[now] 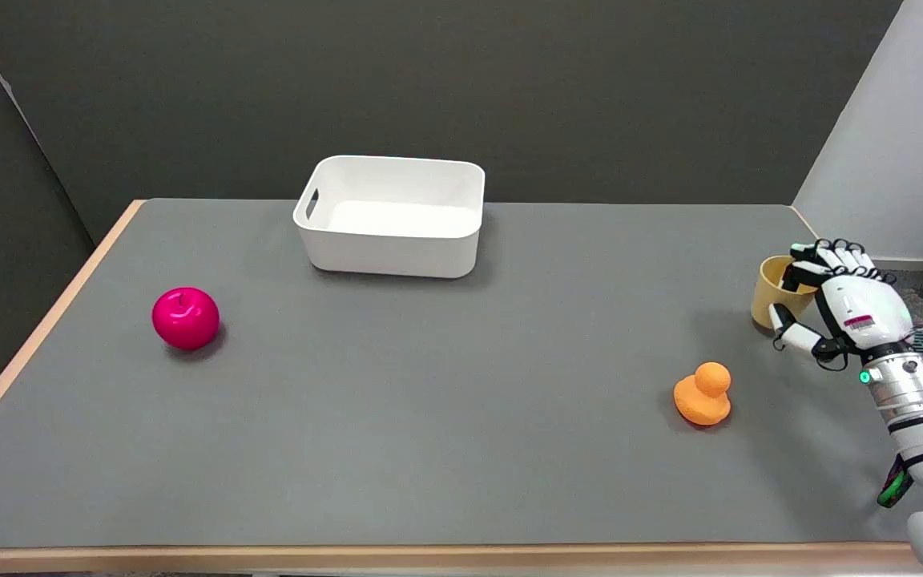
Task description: Place the cup in the white box.
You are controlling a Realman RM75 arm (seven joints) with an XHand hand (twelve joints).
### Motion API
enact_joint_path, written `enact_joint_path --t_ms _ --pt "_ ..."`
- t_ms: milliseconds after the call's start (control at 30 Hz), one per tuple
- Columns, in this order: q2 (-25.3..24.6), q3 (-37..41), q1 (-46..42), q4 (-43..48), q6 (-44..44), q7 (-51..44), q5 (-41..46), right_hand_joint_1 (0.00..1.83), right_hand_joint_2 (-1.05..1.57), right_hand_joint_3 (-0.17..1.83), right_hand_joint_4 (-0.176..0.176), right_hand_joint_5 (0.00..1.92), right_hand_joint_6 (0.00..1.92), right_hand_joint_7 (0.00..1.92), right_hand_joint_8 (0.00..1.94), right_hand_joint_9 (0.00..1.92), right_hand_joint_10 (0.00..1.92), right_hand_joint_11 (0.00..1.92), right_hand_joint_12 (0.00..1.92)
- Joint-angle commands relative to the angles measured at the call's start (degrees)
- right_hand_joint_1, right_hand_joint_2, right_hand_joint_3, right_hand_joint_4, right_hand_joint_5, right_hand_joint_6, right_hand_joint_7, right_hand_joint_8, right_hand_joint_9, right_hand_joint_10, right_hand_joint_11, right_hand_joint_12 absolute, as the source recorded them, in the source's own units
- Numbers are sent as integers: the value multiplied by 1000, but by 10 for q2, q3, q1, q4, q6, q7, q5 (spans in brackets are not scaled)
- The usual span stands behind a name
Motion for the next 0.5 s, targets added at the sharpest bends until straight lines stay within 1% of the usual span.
enact_joint_path --t_ms 33,233,367,500 --pt "19 25 7 80 53 0 -44 979 1033 531 -42 694 1538 255 462 89 680 -1 1087" --pt "33 13 54 132 41 0 -97 978 1032 532 -39 695 1538 256 465 90 682 -1 1088" --pt "41 -3 89 169 -10 4 -134 977 1032 532 -37 695 1538 256 465 90 681 -1 1090" --pt "39 -26 133 200 -56 4 -163 974 1033 530 -31 695 1537 250 457 91 680 -1 1089"
